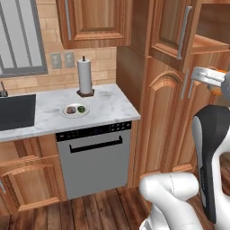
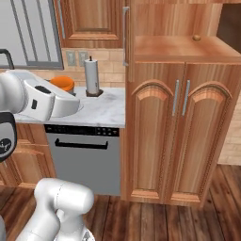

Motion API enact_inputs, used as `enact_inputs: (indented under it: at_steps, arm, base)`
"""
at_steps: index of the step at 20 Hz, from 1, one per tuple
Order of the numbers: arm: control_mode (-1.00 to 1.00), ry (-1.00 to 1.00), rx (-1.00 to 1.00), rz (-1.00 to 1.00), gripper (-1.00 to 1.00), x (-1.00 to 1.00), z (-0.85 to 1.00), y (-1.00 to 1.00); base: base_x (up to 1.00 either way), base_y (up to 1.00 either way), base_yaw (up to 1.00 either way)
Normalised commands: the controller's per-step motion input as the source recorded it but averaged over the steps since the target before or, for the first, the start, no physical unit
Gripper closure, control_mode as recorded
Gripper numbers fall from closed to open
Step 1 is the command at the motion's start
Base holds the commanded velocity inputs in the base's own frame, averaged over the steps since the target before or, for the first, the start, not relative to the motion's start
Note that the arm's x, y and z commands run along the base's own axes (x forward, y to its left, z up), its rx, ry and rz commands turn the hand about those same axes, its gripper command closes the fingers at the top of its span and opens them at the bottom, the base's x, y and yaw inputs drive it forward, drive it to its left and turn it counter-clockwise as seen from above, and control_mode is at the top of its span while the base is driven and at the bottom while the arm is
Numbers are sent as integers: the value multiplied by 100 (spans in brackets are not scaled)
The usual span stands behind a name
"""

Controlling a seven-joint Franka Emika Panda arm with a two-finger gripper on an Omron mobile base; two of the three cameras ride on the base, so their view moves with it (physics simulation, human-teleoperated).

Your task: Pick the avocado and bread from the counter and place them on the plate. Then pick the jam from the cabinet and place it next to the plate. Lastly close the cabinet door.

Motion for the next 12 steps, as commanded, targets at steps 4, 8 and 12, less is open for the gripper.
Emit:
enact_inputs:
  at_steps: [4,8,12]
  arm:
    - [100,0,0,0,100,0,0,0]
    - [100,0,0,0,100,0,0,0]
    - [100,0,0,0,100,0,0,0]
  base:
    - [19,29,0]
    - [24,44,-5]
    - [19,52,-18]
